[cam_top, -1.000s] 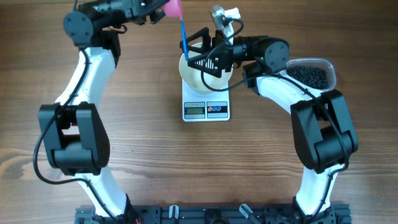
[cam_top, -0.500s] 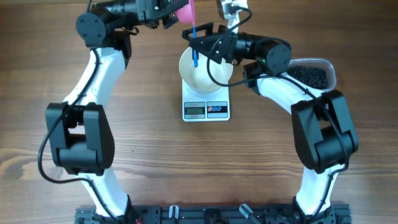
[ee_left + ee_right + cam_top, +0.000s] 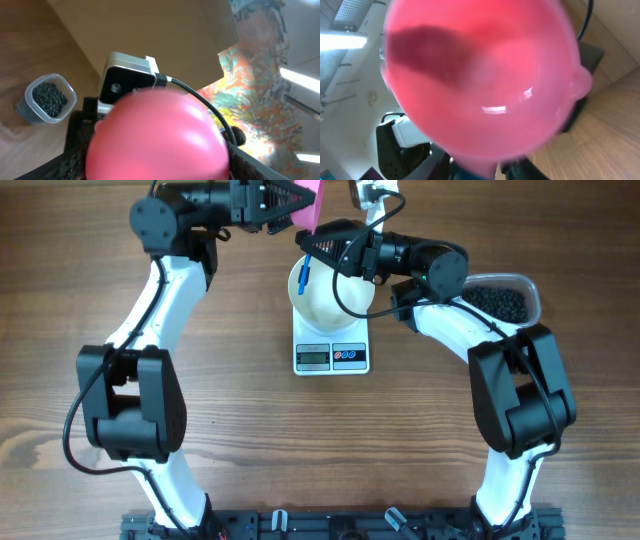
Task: Scoop item into bowl and weigh 150g on scale
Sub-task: 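Carry the scoop with the right gripper toward the bean tub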
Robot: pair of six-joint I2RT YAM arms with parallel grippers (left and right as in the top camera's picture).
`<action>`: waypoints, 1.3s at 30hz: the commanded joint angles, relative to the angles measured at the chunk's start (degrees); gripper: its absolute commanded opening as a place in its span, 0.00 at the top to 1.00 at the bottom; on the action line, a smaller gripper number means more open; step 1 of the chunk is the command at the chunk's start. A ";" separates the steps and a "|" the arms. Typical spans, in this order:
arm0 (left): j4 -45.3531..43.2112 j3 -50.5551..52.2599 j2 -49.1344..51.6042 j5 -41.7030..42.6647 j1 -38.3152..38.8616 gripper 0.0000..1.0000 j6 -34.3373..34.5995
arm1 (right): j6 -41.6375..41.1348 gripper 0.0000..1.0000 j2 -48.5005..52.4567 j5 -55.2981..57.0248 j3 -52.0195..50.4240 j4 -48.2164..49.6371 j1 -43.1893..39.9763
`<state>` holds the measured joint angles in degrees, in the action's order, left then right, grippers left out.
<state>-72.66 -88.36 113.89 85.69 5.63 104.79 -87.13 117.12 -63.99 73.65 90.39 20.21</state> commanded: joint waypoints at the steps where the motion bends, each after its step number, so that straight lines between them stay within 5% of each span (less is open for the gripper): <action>1: 4.33 -0.52 -0.85 0.87 0.00 0.19 -10.88 | 0.11 0.71 0.04 1.38 0.66 2.99 -0.24; 6: 6.54 -0.55 -0.85 0.55 0.00 0.16 -16.13 | 2.71 0.78 0.04 1.42 0.66 1.57 -0.24; 10: 6.54 -0.55 -0.85 0.13 -0.72 0.00 -18.95 | 6.84 0.84 0.04 0.46 0.66 -3.54 -0.24; 17: 6.54 -0.55 -0.85 -0.76 -6.16 0.00 -18.93 | 17.03 0.95 -0.02 -4.02 0.79 -17.55 -1.53; 27: 6.54 -0.52 -0.85 -0.61 -10.69 0.00 -19.15 | 6.67 0.95 -0.02 -28.52 14.43 -24.26 -10.73; 31: 6.56 -0.52 -0.85 -0.55 -10.64 0.00 -19.12 | 5.70 0.95 -0.20 -26.93 14.62 -24.74 -14.16; 35: 6.58 -0.52 -0.85 0.31 -10.62 0.00 -19.12 | 24.09 0.96 -0.07 -19.67 14.62 -42.97 -17.38; 39: 6.56 -0.48 -0.83 0.94 -10.62 0.00 -19.12 | 50.07 0.95 -0.07 2.56 14.62 -67.91 -18.10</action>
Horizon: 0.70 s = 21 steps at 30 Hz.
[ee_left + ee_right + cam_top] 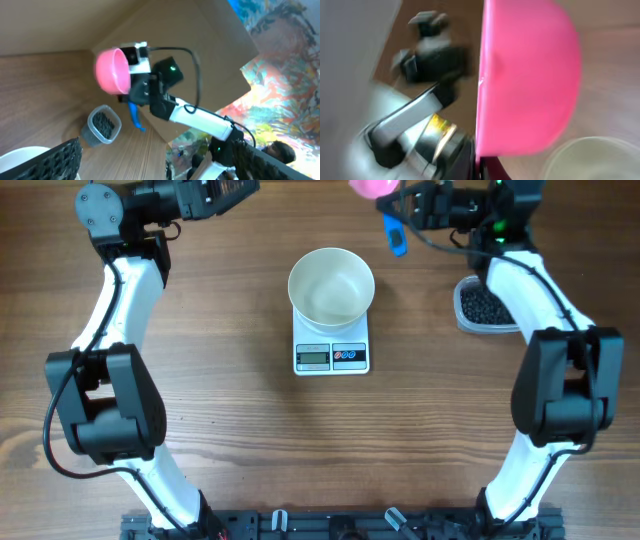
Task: Scoop item into bowl and weigh 150g on scale
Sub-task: 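Carry the scoop with the right gripper toward the bean tub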
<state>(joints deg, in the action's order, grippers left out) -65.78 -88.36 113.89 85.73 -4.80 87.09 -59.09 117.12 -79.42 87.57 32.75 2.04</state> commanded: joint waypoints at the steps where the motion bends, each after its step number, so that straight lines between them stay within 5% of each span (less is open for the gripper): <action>1: -0.31 -0.48 -0.83 1.07 -0.20 0.00 -1.42 | 25.05 0.95 -0.07 21.64 0.70 -13.99 0.07; 6: -0.33 -0.48 -0.83 1.88 -0.20 0.00 -1.42 | 33.03 0.95 -0.55 26.05 4.46 -30.49 -0.85; 9: -0.31 -0.48 -0.74 1.90 -0.20 0.00 -1.42 | 43.10 0.96 -0.55 27.87 17.62 -53.55 -1.70; 15: -0.31 -0.48 -0.72 1.92 -0.20 0.00 -1.42 | 57.92 0.96 -0.55 62.29 44.02 -97.44 -1.70; 17: -0.31 -0.48 -0.72 1.92 -0.20 0.00 -1.42 | 59.12 0.96 -0.55 77.02 46.07 -107.82 -1.92; 21: -0.31 -0.48 -0.72 3.06 -0.17 0.00 -1.42 | 59.17 0.96 1.03 85.53 44.33 -119.62 -2.97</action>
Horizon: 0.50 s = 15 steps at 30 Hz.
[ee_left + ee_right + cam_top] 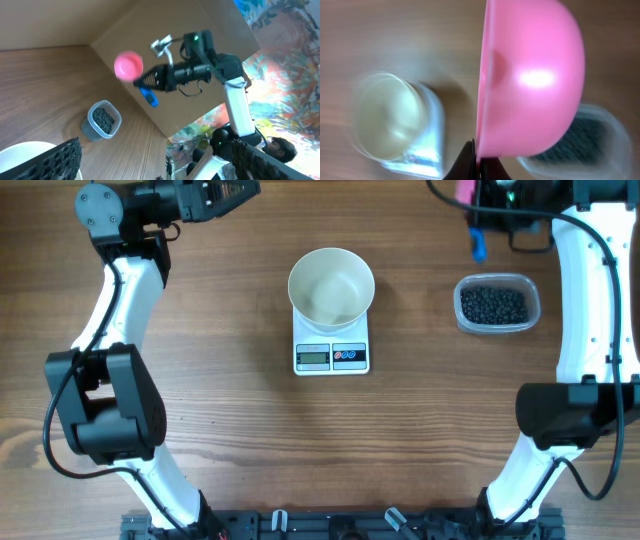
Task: Scoop item into bowl and weigh 150g on scale
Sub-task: 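Carry the scoop with the right gripper toward the bean tub, then lower the scoop into the beans with the right gripper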
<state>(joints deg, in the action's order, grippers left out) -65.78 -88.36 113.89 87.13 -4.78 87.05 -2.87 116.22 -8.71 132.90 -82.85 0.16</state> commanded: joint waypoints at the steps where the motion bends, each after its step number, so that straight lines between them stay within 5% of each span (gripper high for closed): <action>1: -0.31 -0.48 -0.72 2.25 -0.20 0.00 -1.38 | 2.95 0.96 2.62 15.69 -1.40 -5.55 -1.33; 15: -0.33 -0.31 -0.72 2.21 -0.20 0.00 -1.40 | 5.90 0.93 11.41 22.77 -16.61 -8.85 -4.87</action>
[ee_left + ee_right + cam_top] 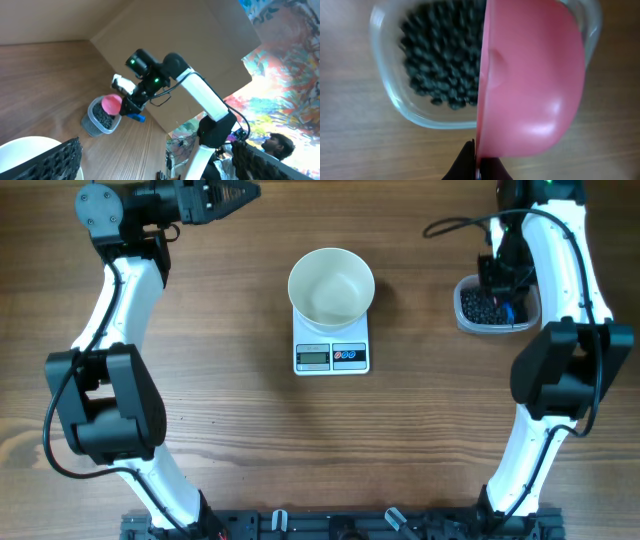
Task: Scoop item into bowl and weigh 150g on scale
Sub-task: 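Lower the scoop into the beans with the right gripper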
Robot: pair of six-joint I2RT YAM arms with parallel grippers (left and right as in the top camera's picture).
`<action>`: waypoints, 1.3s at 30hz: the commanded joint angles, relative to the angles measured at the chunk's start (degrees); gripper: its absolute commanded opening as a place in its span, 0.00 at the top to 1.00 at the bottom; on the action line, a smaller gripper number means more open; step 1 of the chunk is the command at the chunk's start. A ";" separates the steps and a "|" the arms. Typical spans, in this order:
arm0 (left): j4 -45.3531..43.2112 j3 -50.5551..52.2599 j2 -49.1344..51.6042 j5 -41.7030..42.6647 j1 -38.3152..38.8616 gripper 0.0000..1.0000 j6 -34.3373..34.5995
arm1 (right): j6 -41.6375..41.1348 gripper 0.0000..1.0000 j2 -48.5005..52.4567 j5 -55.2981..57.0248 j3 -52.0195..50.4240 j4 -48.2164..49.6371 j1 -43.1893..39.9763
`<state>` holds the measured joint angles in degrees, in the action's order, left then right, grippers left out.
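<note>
A pink scoop (530, 80) with a blue handle (135, 118) hangs edge-on over a clear container of black beans (437, 65), tilted on its side. My right gripper (477, 167) is shut on the scoop's handle, right above the container (497, 305). The white bowl (331, 285) stands empty on the white scale (331, 356) at mid table. Far back on the left, my left gripper (240, 192) is open and holds nothing, its fingers (62, 160) wide apart.
The scale's display and buttons face the front edge. Bare wooden table (220, 430) surrounds the scale. A cardboard wall (165, 30) stands behind the table.
My right gripper, still holding the scoop, was high at the back edge beyond the bean container. Now it is down over the container. The left arm has not moved.
The pink scoop was first between both grippers behind the bowl. Then my left gripper stood open at the far back left, and the right held the scoop behind and right of the bowl. It then moved beyond the container, and now sits over the beans.
</note>
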<state>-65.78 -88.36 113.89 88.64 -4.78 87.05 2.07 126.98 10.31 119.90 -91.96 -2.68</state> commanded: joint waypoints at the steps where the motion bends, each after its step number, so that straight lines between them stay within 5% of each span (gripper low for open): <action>1: -0.33 -0.31 -0.72 0.72 -0.20 0.00 -1.38 | 1.18 0.94 0.66 3.82 -4.87 0.61 -2.60; 7: -0.33 -0.31 -0.72 0.70 -0.20 0.01 -1.40 | 10.19 0.95 0.66 -5.01 -8.92 6.43 -3.93; 16: -0.33 -0.31 -0.72 0.70 -0.22 0.00 -1.40 | 12.48 0.94 0.66 -8.41 -8.92 10.36 -3.67; 19: -0.33 -0.31 -0.72 0.70 -0.22 0.00 -1.40 | 12.50 0.78 0.66 -8.24 -8.92 10.29 -3.67; 20: -0.33 -0.31 -0.72 0.70 -0.22 0.00 -1.40 | 12.50 0.59 0.66 -8.20 -8.92 10.32 -3.67; 24: -0.33 -0.31 -0.72 0.70 -0.22 0.00 -1.38 | 12.41 0.27 0.66 -0.90 -8.92 8.17 -3.67; 32: -0.33 -0.31 -0.72 0.70 -0.22 0.00 -1.38 | 9.03 0.14 -0.07 -1.22 -5.44 8.37 -3.67; 39: -0.33 -0.31 -0.72 0.70 -0.22 0.00 -1.38 | 0.26 0.15 -10.71 0.70 -3.54 6.91 -4.59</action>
<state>-65.78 -88.36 113.89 88.64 -4.80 87.05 5.82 125.84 12.08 113.36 -85.27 -6.81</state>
